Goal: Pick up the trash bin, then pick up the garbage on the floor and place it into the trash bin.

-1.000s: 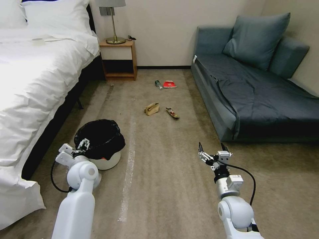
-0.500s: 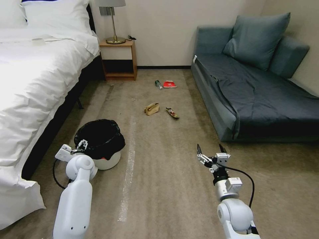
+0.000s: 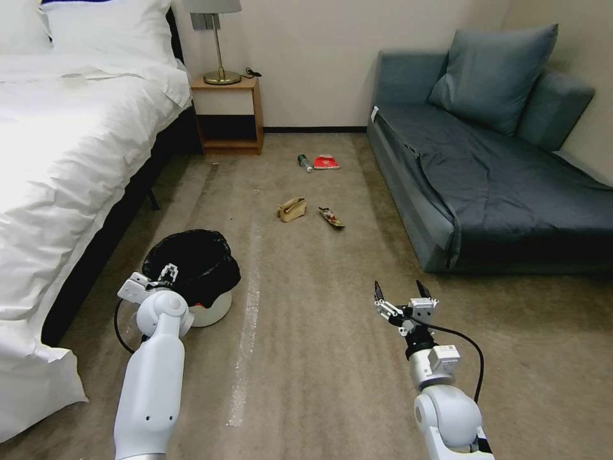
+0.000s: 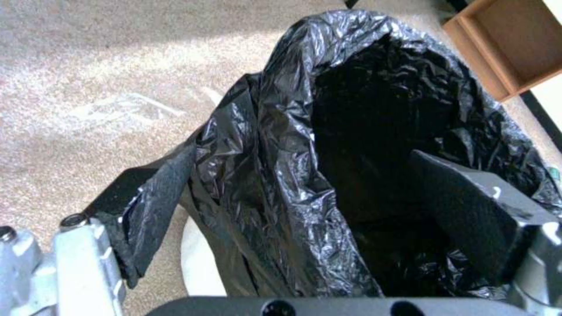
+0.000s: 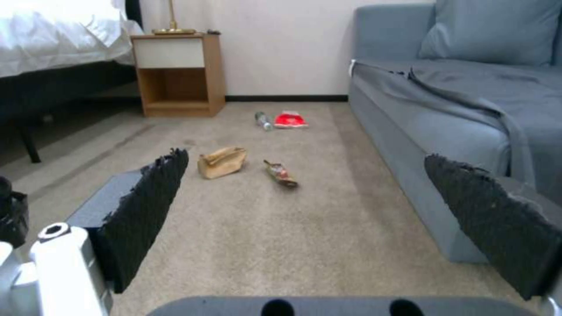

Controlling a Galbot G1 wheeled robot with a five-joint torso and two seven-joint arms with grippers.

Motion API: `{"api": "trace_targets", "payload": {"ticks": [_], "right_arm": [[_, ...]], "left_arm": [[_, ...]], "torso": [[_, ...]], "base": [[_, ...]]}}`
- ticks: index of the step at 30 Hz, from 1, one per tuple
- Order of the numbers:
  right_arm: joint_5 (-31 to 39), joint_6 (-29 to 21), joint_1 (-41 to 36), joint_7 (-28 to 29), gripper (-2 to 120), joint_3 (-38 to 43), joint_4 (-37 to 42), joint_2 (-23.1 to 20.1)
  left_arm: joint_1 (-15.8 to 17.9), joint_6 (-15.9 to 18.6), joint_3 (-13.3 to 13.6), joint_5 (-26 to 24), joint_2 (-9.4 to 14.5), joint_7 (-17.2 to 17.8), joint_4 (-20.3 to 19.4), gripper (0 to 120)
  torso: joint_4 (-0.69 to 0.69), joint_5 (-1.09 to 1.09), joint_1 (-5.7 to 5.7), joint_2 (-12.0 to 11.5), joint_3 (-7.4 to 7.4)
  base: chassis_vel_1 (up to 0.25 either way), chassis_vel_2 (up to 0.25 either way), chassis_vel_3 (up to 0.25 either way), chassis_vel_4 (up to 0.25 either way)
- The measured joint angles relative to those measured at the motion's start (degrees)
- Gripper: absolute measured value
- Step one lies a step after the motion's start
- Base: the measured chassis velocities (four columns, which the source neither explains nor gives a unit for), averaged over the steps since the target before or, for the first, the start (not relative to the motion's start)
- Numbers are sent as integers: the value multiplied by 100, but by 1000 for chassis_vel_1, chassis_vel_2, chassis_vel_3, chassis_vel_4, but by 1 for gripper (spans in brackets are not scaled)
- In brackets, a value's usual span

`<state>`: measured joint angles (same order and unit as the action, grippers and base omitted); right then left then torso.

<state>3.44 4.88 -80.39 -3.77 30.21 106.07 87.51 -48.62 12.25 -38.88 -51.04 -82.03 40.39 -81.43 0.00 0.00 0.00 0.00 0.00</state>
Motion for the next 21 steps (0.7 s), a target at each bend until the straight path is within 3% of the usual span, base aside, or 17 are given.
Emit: {"api": "trace_targets", "payload": {"ticks": [2,6,8,19,21], "right_arm": [[-8,74,-1,-41,100,-8,-46,17],[-8,92,-1,-61,100,-10,-54,15],[-5,115,2,-91,100,-10,-65,3],[-5,130,19,-227,100,-5,-78,-25],[-21,152,19,-238,100,-6,-105,-23]], "left_arm": [[0,0,-12,8,-5,-59,92,81],[-8,0,-25,13,-5,-66,115,72],[-26,-6,-45,20,-4,-68,134,57],[-31,-58,-118,56,-4,-67,211,24],[-67,-91,-118,118,-7,-81,235,11]], "torso": [[0,0,0,0,0],[0,0,0,0,0],[0,0,0,0,0],[0,0,0,0,0],[0,0,0,0,0]], "base": [[0,0,0,0],[0,0,0,0],[0,0,0,0],[0,0,0,0],[0,0,0,0]]}}
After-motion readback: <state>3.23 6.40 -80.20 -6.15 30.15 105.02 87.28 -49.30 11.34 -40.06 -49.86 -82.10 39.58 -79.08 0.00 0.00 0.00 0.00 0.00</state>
